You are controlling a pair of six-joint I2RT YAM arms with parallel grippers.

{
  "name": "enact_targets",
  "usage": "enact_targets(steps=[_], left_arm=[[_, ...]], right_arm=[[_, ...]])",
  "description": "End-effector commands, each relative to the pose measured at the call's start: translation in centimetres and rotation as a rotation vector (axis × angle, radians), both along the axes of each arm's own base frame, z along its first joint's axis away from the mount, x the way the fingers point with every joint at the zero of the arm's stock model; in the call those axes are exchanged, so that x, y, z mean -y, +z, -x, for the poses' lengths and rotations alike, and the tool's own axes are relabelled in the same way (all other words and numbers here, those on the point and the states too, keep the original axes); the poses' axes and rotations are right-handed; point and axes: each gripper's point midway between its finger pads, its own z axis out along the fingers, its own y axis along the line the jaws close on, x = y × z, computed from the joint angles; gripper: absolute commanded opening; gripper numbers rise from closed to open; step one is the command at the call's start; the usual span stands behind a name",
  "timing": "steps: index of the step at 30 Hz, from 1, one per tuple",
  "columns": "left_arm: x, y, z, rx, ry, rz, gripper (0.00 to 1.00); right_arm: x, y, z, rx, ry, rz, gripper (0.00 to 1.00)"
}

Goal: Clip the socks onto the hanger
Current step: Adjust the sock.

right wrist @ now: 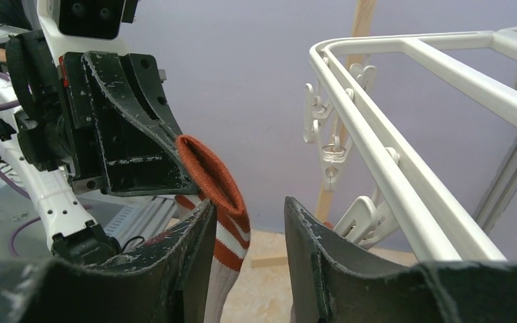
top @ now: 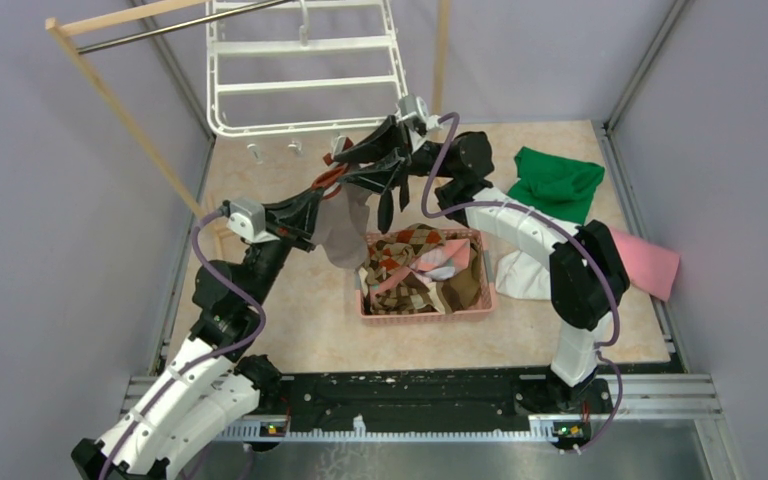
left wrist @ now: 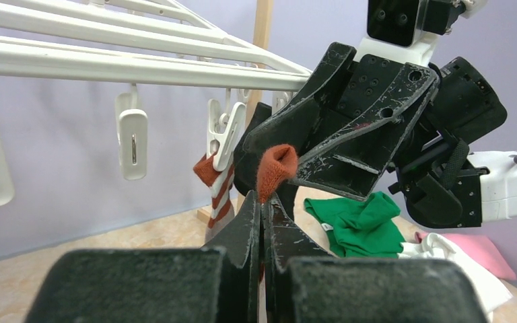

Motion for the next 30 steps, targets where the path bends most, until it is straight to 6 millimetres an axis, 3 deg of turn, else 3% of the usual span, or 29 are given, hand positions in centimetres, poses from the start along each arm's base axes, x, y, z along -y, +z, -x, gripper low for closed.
enact_targets(steps=[1,11,15,22,30], left_arm=[[-0.4,2.2,1.3,0.075,-0.029,0.087,0.0],[0.4,2.9,2.4,0.103,-0.107,0.126,0.0],[0.2,2.8,2.5,0.106,-0.108,0.143,0.0],[-0.1,2.7,2.5,0.101,-0.097,0.156,0.0],[-1.1,2.2,2.4,0.082,-0.049,0.172,0.01]], right_arm=[[0.1,2.9,1.5,0.075,0.031,-0.063,0.41],[0.1,3.8,2.4,0.09,0.046,-0.079,0.42],[0.2,4.2,3.0,0.102,0.06,-0.087,0.33],[0.8,5.2,4.2,0.137,0.085,-0.108,0.01],[1.0,5.3,4.8,0.142,0.094,-0.11,0.0]])
